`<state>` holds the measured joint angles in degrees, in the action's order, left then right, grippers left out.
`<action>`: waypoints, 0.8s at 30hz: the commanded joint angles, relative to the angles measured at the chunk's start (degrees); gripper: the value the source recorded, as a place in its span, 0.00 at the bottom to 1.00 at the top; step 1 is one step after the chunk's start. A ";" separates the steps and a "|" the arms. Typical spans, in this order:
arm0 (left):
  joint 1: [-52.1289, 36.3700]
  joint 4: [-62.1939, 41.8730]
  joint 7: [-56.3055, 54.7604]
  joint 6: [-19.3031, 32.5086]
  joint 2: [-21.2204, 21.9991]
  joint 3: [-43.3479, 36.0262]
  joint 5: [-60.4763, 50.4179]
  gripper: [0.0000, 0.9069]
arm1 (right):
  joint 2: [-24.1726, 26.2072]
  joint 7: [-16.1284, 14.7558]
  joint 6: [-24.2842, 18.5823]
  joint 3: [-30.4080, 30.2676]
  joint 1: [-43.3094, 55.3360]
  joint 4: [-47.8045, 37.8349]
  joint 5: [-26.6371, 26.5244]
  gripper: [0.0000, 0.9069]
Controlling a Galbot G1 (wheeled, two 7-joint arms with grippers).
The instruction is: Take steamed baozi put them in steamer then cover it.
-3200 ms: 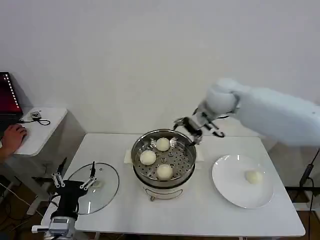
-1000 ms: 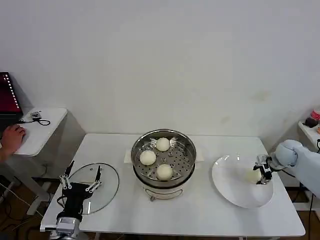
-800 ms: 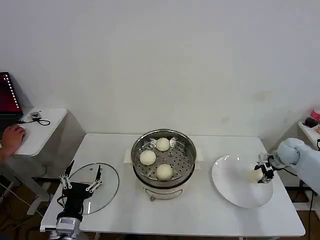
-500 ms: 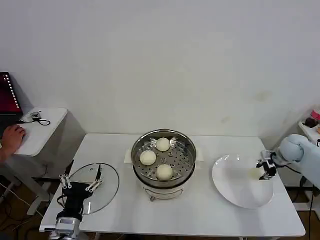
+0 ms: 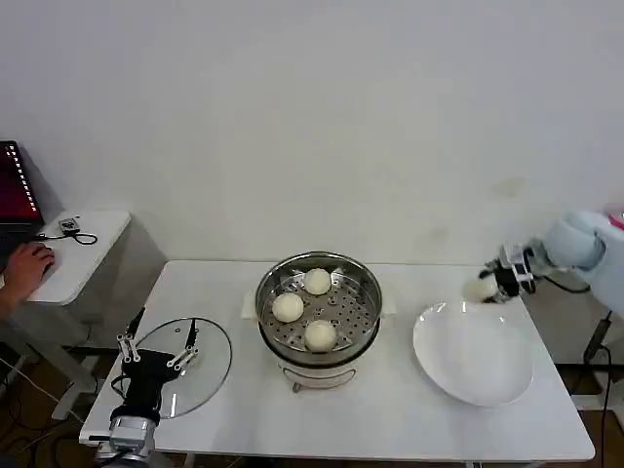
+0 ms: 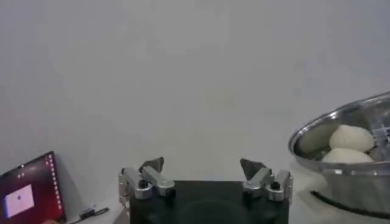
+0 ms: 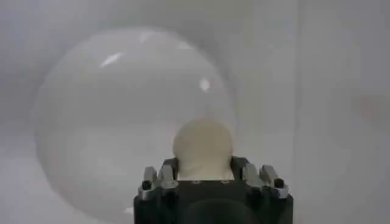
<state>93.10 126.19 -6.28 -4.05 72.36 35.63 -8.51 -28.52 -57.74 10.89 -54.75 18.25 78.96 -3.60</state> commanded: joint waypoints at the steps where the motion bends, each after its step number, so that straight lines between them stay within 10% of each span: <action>1: -0.40 0.11 0.04 -0.19 -0.28 -0.08 -0.03 1.00 | -11.22 5.87 11.86 -15.03 23.40 16.17 -18.01 0.66; 12: -0.23 0.42 -0.02 -0.15 0.45 0.65 -0.03 1.00 | -24.14 19.41 25.51 -17.65 19.33 16.98 -36.20 0.66; 24: -0.14 1.20 -0.13 -0.15 1.26 1.03 -0.17 1.00 | -24.00 19.66 28.60 -18.49 7.86 9.89 -29.88 0.66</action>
<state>93.00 127.40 -6.38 -4.24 73.58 36.64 -8.64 -48.76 -41.37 33.76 -70.92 32.97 92.00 -32.16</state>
